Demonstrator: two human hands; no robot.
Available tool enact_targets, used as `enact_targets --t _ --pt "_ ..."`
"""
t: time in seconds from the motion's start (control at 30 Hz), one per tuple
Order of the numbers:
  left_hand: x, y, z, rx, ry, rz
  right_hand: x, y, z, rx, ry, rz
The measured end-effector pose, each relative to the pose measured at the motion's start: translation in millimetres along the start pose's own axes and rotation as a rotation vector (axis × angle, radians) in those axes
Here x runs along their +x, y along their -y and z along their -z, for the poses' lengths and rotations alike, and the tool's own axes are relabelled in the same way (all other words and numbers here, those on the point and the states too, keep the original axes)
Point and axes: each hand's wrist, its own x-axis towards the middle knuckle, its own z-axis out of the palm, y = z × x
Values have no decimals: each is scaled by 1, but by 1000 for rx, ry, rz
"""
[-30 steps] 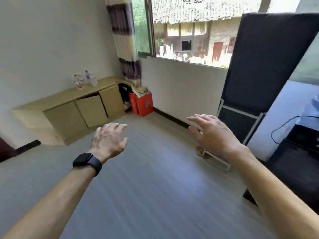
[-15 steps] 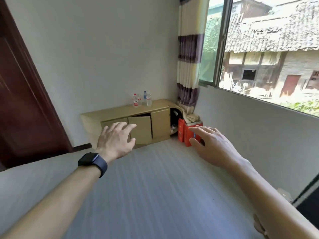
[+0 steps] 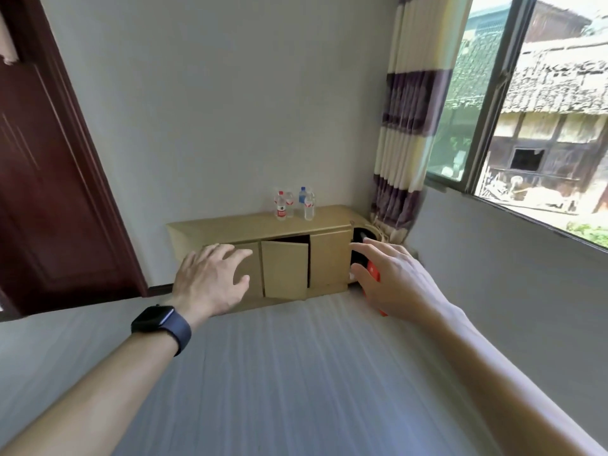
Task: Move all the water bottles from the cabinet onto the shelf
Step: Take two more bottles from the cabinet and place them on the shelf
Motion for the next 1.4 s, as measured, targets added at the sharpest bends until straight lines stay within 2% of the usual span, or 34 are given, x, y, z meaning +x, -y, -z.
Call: enact_targets --t 0.4,0.63,0.97,1.17,1.4 --pt "254 90 -109 -23 51 -52 243 -27 -107 -2 -8 -90" --pt "401 104 -167 -30 76 -93 379 -71 -166 -49 -9 -118" --pt "584 134 -261 -26 123 44 596 -172 -253 -7 73 -61" --pt "674 158 -318 -38 176 99 707 -208 -307 0 131 -33" --pt "794 182 -410 -72 258 70 808 -247 -388 22 158 -92"
